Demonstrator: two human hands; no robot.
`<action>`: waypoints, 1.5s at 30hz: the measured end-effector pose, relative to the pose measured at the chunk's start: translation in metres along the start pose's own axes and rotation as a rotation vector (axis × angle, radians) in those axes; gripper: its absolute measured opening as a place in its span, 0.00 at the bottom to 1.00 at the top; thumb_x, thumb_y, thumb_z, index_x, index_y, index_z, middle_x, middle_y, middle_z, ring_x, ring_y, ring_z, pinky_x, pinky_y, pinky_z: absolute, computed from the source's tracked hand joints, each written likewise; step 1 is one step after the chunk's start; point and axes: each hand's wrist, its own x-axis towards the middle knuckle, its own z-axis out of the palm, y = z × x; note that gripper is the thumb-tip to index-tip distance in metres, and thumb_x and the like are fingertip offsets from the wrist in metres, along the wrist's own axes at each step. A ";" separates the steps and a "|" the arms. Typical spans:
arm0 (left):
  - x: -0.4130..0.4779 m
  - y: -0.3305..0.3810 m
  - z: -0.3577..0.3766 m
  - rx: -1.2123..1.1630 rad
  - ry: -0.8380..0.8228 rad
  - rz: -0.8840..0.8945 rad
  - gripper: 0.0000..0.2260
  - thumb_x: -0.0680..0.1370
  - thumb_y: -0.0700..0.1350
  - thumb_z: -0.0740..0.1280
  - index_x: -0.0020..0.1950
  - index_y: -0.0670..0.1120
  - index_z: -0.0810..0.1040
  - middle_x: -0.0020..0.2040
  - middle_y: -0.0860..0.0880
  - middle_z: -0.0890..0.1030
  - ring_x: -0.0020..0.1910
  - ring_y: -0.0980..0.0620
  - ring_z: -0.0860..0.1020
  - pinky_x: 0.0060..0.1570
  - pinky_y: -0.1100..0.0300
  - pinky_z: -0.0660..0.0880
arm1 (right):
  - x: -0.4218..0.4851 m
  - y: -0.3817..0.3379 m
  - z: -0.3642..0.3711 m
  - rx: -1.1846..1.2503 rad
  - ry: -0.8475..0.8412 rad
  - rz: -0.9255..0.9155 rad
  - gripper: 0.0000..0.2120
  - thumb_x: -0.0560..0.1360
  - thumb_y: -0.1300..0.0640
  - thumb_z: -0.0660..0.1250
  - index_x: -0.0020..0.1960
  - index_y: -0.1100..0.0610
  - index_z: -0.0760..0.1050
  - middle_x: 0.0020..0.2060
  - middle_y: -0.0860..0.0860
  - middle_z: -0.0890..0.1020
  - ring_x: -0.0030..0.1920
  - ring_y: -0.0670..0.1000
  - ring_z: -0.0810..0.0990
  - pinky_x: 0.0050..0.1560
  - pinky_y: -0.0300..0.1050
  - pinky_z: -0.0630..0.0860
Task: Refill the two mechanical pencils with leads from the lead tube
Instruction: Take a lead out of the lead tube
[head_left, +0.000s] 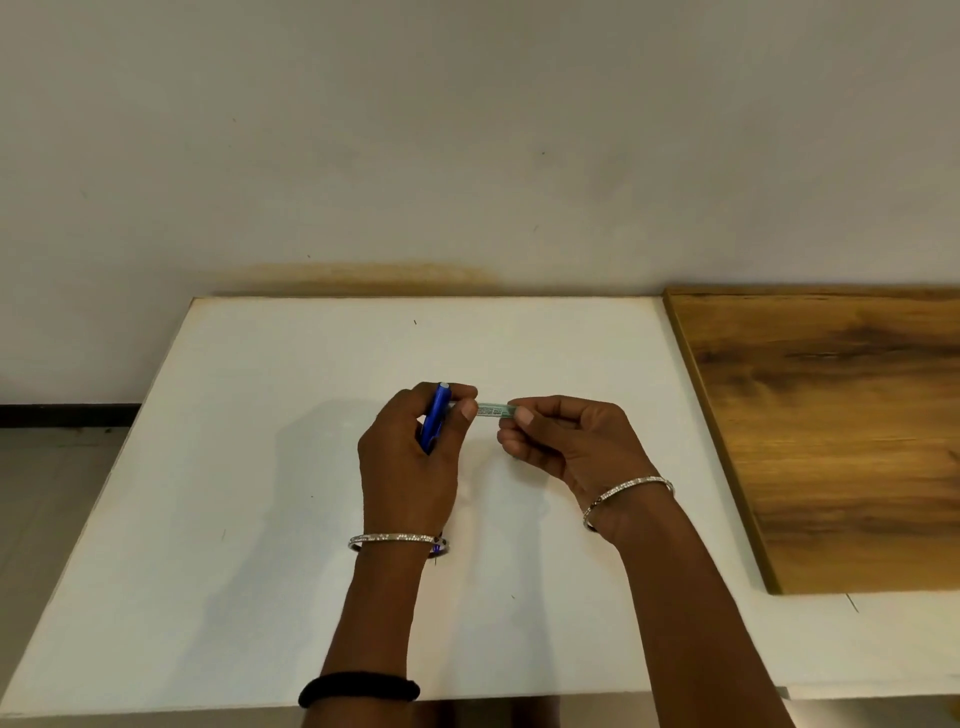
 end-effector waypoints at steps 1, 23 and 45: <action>0.000 0.001 0.000 0.000 0.006 0.020 0.06 0.75 0.49 0.69 0.51 0.53 0.81 0.46 0.54 0.83 0.44 0.57 0.78 0.43 0.76 0.71 | 0.000 0.000 0.000 0.011 -0.008 0.017 0.07 0.73 0.68 0.70 0.50 0.69 0.81 0.40 0.63 0.85 0.39 0.57 0.86 0.43 0.42 0.82; -0.001 -0.011 0.000 0.132 -0.125 0.003 0.08 0.77 0.50 0.65 0.50 0.50 0.82 0.41 0.51 0.82 0.39 0.56 0.76 0.37 0.76 0.68 | -0.003 -0.008 -0.010 -0.006 0.036 0.001 0.06 0.72 0.68 0.71 0.47 0.69 0.81 0.37 0.62 0.85 0.36 0.56 0.85 0.37 0.42 0.82; -0.002 -0.018 0.004 0.019 -0.257 -0.109 0.04 0.78 0.48 0.65 0.47 0.55 0.79 0.37 0.57 0.85 0.23 0.60 0.73 0.30 0.56 0.78 | 0.005 -0.011 -0.010 -0.325 0.253 -0.279 0.08 0.74 0.54 0.71 0.45 0.60 0.81 0.36 0.55 0.85 0.33 0.50 0.83 0.34 0.43 0.82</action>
